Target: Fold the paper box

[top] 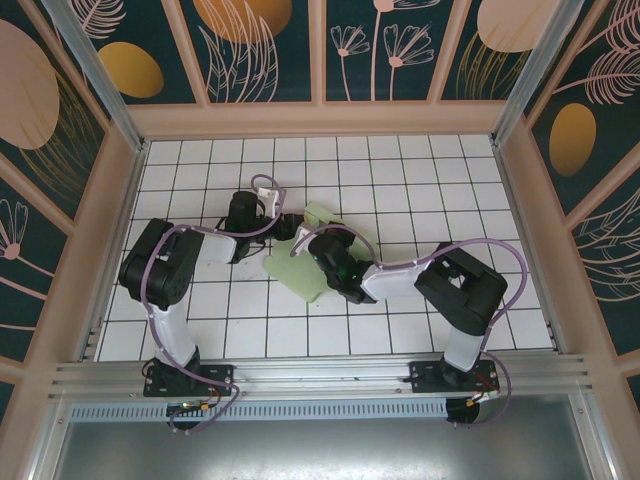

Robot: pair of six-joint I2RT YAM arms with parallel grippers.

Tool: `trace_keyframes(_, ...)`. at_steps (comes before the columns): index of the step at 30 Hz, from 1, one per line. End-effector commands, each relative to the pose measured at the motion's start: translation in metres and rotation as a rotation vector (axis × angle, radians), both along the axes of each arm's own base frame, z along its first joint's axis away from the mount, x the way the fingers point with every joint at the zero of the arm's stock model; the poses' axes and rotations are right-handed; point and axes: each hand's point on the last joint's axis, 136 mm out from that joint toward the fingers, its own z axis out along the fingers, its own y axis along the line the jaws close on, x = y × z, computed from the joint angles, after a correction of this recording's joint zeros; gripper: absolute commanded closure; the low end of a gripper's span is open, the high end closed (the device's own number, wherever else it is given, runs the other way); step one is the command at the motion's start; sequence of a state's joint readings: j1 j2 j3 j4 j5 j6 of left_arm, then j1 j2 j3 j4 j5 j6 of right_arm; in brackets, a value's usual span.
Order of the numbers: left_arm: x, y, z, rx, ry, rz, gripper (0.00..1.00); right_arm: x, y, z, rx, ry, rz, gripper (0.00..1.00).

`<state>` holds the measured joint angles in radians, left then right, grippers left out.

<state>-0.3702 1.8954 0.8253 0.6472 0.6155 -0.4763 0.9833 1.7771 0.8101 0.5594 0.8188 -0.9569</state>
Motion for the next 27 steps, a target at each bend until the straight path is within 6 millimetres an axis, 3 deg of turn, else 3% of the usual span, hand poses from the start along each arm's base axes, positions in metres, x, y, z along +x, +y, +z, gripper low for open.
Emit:
trace_keyframes(1,0.004,-0.017,0.009,-0.012,-0.056,-0.039,0.5,-0.014,0.022,-0.014,0.031,0.089,0.11,1.0)
trace_keyframes(9,-0.003,-0.017,0.006,0.016,-0.063,-0.062,0.48,-0.012,0.023,-0.007,0.076,0.096,0.104,1.0)
trace_keyframes(20,-0.004,-0.015,-0.002,0.042,-0.051,-0.059,0.61,-0.009,0.026,-0.005,0.075,0.09,0.117,1.0)
trace_keyframes(27,0.005,-0.013,-0.006,0.075,-0.061,-0.036,0.51,-0.015,0.028,-0.01,0.062,0.112,0.139,1.0)
